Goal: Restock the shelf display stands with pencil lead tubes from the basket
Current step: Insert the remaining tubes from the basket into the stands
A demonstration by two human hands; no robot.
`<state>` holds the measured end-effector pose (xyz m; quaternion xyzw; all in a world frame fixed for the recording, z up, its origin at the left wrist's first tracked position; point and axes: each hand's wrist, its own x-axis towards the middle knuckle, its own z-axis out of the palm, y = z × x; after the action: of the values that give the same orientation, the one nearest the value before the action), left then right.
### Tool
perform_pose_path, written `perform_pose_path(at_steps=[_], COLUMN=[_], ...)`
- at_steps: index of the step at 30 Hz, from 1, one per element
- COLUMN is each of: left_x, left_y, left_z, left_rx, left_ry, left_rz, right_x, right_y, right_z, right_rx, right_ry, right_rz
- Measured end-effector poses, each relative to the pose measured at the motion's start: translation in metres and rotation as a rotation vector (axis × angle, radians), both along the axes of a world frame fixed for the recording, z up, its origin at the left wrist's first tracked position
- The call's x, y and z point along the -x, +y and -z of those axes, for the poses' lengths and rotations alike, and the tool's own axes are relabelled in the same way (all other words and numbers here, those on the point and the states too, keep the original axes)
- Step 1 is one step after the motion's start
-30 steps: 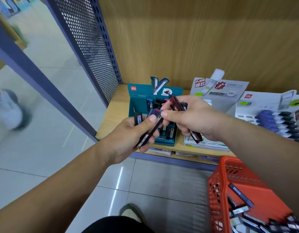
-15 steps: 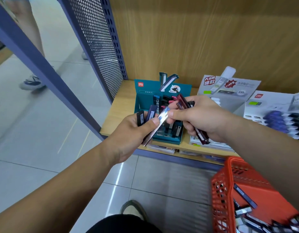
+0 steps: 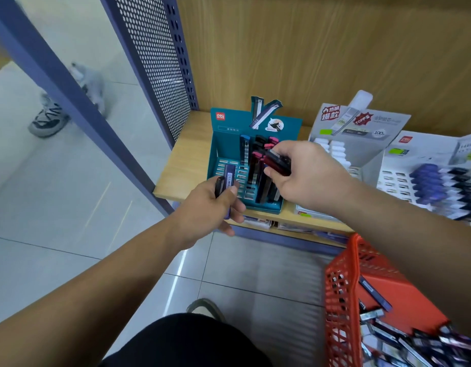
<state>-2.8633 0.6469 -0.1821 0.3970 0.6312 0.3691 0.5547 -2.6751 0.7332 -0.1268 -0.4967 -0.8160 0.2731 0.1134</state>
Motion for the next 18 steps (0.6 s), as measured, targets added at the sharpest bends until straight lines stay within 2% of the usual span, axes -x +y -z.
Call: perform_pose_path(at_steps=[3, 14, 18], left_x=[0.000, -0.005, -0.003], left_y=[-0.001, -0.007, -0.007], left_z=[0.005, 0.016, 0.016], left_rx=[0.025, 0.045, 0.045], left_ry=[-0.077, -0.121, -0.107], left_rz=[-0.002, -0.035, -0.009], right_x=[-0.002, 0.001, 0.003], right_y=[-0.002, -0.007, -0.008], right_z=[0.008, 0.020, 0.020], right_rx=[-0.042, -0.077, -0.097], right_ry=[0.015, 0.101, 0.042], right_rz=[0.011, 0.015, 0.002])
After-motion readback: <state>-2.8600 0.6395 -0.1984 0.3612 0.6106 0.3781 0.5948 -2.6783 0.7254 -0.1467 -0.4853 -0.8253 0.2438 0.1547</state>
